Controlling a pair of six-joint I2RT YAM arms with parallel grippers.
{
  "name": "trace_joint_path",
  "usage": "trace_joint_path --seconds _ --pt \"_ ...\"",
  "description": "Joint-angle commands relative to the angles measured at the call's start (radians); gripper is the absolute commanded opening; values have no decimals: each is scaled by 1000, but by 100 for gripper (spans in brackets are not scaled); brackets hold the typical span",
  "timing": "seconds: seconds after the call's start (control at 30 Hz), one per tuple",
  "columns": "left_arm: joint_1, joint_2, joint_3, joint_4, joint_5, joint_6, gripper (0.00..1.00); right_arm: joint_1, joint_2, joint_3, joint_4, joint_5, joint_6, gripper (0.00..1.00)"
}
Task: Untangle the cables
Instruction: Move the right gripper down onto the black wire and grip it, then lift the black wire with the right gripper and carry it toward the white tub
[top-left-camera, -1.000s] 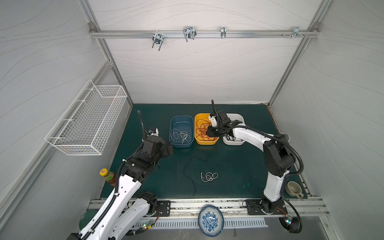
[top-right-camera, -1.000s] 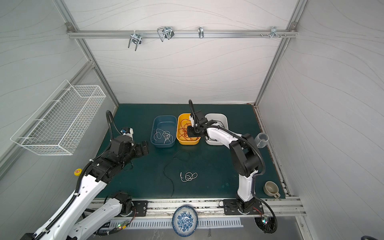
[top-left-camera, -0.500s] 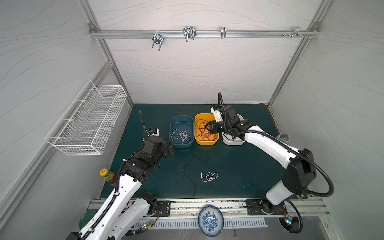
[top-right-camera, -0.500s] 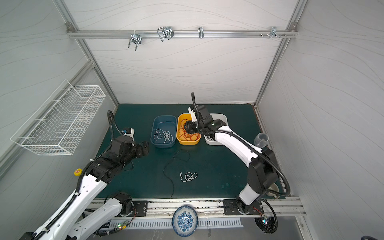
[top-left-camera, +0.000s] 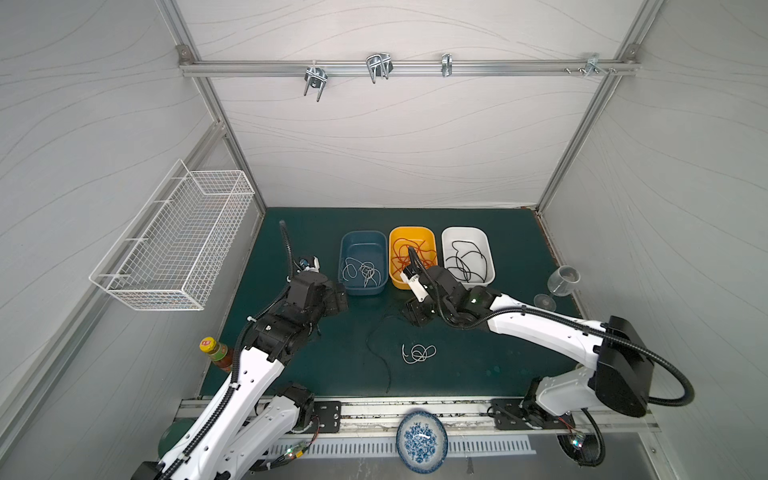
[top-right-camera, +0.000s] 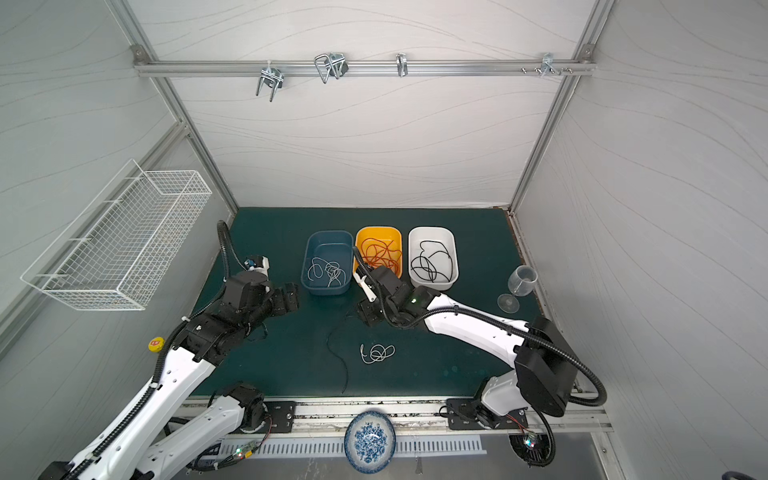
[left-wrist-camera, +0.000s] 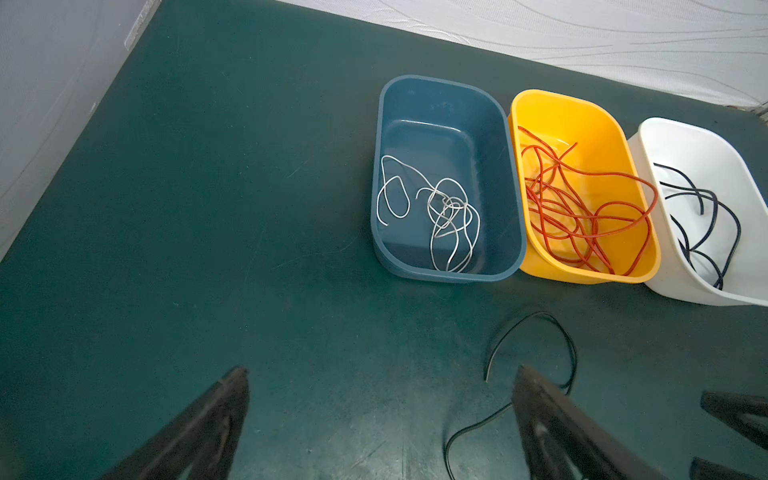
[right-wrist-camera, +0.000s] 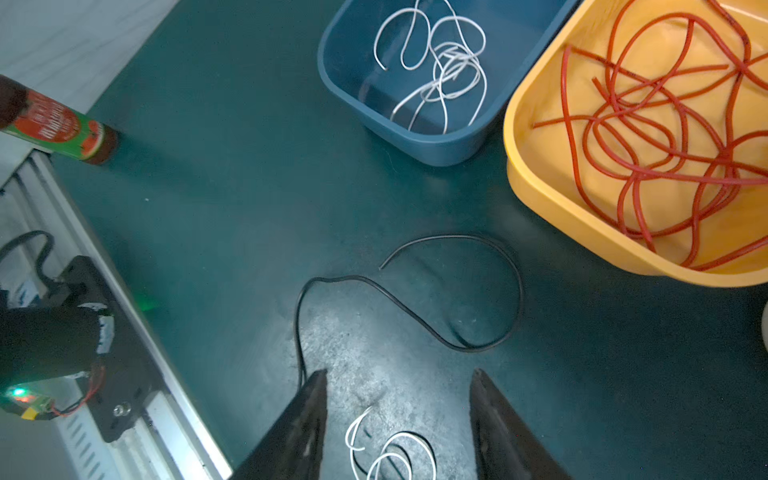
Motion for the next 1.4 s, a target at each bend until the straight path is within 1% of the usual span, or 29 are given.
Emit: trace_joint_path --seconds 0.0,0.17,0.47,0.73,0.93,1.0,1.07,1.23,1.37 --pt "-4 -11 5 0 -29 10 100 7 54 -20 69 33 -6 56" --pt "-4 -7 4 0 -31 10 100 11 141 -15 99 38 -15 57" --pt "-5 -6 5 0 -33 12 100 11 256 10 148 48 -38 59" --pt "-4 -6 4 0 -32 12 100 16 326 18 180 62 -41 58" --pt "-5 -4 5 -1 -30 12 100 20 357 34 178 75 -41 46" --pt "-5 -6 4 0 -28 12 100 22 345 34 176 84 -40 31" --pt "-6 -7 3 0 -30 12 100 23 325 32 172 94 -40 21" --pt "-6 -9 3 0 -28 12 100 23 281 33 151 106 -44 9" --pt "-6 -8 3 0 -27 12 100 23 230 20 145 113 -40 2"
